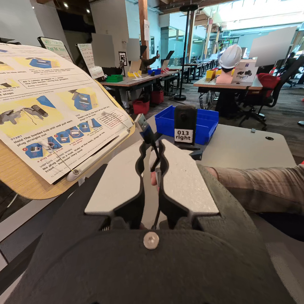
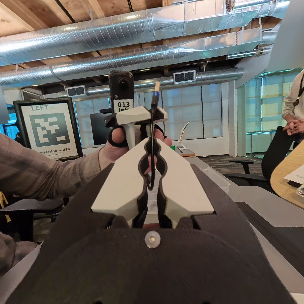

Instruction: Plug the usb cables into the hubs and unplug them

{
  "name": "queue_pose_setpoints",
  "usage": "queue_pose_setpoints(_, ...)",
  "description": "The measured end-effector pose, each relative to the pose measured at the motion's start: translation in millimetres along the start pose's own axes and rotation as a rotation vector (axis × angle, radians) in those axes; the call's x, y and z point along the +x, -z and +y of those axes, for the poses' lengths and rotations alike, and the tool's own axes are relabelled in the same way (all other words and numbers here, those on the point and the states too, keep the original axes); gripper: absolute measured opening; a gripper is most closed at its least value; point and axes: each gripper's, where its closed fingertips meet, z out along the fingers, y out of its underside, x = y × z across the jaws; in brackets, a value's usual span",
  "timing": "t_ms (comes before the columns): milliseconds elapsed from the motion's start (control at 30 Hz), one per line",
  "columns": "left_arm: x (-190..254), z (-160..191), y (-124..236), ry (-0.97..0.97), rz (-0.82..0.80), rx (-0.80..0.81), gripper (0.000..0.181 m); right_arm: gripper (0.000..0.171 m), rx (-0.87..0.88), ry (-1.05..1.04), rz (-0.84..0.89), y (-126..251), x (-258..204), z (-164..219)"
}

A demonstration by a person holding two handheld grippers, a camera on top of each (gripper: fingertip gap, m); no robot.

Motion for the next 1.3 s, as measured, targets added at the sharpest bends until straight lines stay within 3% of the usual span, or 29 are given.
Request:
queue_pose_setpoints(233, 7, 3, -6, 0.005, 0.054, -0.021, 0.004, 0.001, -0.015, 0.002, 0.010, 2, 3, 2)
queue_pose_setpoints(333, 15, 3, -2, -0.010, 0.144, -0.067, 0.005, 0.048, -0.140, 0.068, -0.023, 8, -2, 7)
queue_pose_setpoints(367, 19, 5, 1, -0.014, 0.203, -0.105, 0.005, 0.051, -0.186, 0.098, -0.044, 14, -5, 6)
queue_pose_setpoints(533, 48, 42, 23, -0.095, 0.533, -0.454, 0.004, 0.041, -0.325, 0.359, -0.137, 36, -39, -17)
queue_pose_setpoints(767, 81, 85, 62, -0.085, 0.884, -0.923, 0.005, 0.034, -0.763, 0.688, -0.209, 33, -68, 32)
queue_pose_setpoints(933, 90, 95, 76, 0.004, 1.019, -1.071, 0.005, 0.029, -0.843, 0.733, -0.307, 21, -89, 55)
queue_pose_setpoints(1300, 98, 96, 84, 0.098, 1.160, -1.106, 0.005, 0.016, -0.856, 0.699, -0.356, 17, -98, 66)
